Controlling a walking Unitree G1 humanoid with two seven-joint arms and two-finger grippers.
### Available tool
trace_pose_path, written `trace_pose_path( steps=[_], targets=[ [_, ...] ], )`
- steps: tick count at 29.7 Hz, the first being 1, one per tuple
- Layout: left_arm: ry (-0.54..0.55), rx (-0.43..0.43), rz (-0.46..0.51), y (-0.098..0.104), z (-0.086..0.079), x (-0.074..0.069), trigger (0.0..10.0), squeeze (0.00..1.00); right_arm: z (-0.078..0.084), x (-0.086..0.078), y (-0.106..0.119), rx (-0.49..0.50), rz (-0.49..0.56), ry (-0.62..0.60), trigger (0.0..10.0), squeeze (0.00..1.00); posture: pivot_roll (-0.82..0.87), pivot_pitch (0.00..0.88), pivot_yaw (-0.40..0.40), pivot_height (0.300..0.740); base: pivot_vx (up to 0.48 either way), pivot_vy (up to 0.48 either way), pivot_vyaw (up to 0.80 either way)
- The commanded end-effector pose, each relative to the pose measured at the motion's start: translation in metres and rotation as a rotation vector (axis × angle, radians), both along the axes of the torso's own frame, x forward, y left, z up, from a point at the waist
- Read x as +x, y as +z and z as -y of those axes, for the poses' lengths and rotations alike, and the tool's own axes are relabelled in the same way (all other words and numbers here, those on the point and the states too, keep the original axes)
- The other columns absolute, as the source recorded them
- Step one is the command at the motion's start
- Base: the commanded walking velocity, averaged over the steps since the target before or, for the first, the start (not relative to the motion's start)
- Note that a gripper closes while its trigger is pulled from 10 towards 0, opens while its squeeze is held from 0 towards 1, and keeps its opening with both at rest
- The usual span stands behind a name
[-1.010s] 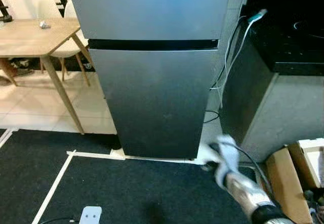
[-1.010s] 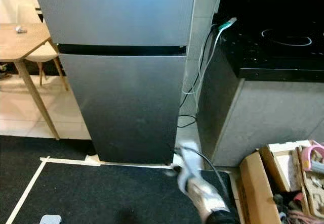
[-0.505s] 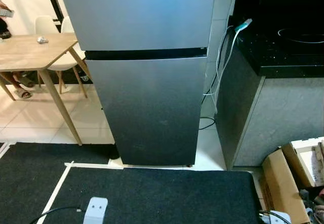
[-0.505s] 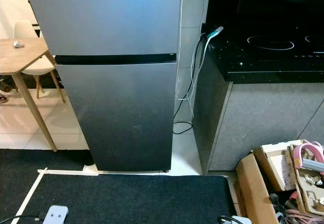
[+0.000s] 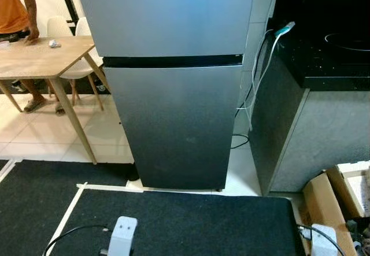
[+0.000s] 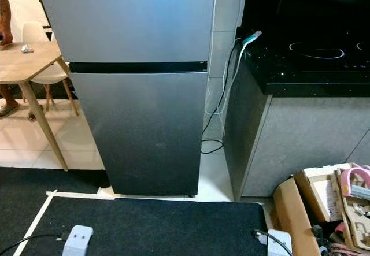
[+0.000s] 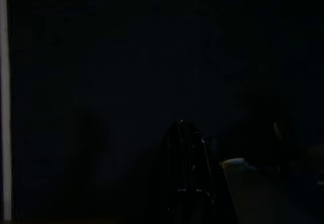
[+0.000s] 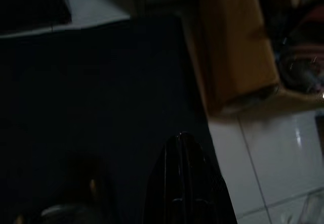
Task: Restocking fridge
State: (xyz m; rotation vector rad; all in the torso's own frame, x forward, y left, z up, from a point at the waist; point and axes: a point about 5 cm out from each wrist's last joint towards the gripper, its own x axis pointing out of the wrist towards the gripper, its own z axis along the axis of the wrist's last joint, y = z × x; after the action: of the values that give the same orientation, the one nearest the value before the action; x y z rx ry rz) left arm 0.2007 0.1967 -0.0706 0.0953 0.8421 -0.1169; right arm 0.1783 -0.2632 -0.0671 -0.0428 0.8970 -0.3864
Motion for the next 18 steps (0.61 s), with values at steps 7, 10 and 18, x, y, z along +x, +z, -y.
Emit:
trace_pose_path(
  steps=[7, 10, 18],
  targets=[
    [-0.059, -0.035, 0.086, 0.011, 0.023, 0.021, 10.0, 0.0, 0.004, 0.007, 0.006, 0.015, 0.042, 0.028, 10.0, 0.0, -0.13, 0.02, 0.065, 0.74, 0.0, 0.0, 0.0],
    [-0.068, -0.026, 0.085, 0.012, 0.021, 0.023, 10.0, 0.0, 0.003, 0.009, 0.006, 0.011, 0.045, 0.051, 10.0, 0.0, -0.13, 0.031, 0.064, 0.74, 0.0, 0.0, 0.0],
    [0.054, -0.054, 0.134, 0.021, 0.006, 0.033, 10.0, 0.0, -0.011, 0.004, -0.002, 0.038, 0.012, 0.066, 10.0, 0.0, -0.12, 0.0, 0.059, 0.74, 0.0, 0.0, 0.0]
  ],
)
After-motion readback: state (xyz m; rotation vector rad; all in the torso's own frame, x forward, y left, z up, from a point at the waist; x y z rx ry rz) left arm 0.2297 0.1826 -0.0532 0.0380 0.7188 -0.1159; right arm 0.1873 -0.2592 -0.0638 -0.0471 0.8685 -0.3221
